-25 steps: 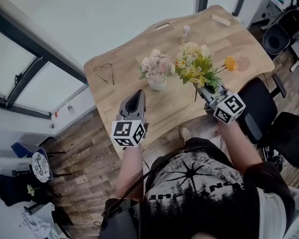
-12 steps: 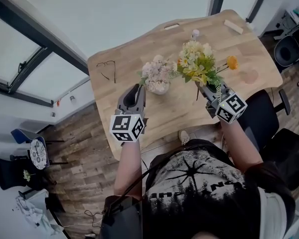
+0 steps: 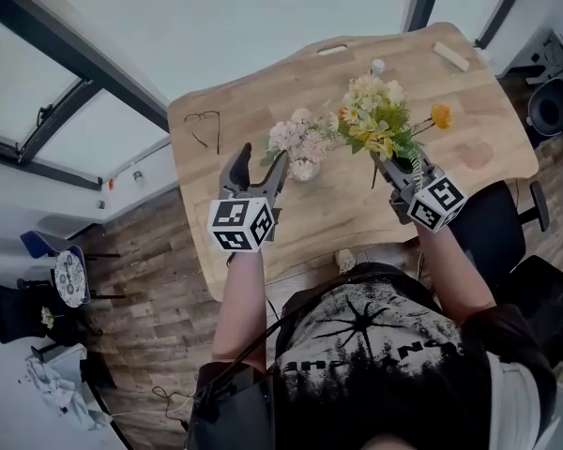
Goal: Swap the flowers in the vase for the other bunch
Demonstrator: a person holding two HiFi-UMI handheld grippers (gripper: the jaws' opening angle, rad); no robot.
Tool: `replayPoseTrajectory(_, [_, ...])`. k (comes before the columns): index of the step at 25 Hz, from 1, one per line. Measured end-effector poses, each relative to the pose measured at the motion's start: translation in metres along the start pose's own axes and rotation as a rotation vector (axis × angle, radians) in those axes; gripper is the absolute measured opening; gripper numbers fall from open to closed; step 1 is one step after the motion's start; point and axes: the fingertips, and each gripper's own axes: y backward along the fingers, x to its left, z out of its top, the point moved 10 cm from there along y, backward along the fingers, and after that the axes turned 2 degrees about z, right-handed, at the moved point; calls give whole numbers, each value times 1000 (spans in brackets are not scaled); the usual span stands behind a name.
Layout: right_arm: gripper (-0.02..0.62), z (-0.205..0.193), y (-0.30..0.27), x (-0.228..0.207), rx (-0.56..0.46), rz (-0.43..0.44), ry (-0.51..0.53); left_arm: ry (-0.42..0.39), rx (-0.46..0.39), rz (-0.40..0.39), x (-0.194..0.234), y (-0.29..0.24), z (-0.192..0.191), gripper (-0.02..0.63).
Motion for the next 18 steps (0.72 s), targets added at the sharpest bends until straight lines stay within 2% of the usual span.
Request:
replayPoseTrajectory(7, [63, -3, -5, -8, 14, 9, 1, 74, 19, -33, 4, -22, -6, 347])
replayPoseTrajectory(18, [63, -4, -10, -20, 34, 2, 2, 218, 95, -114, 8, -46, -20, 345])
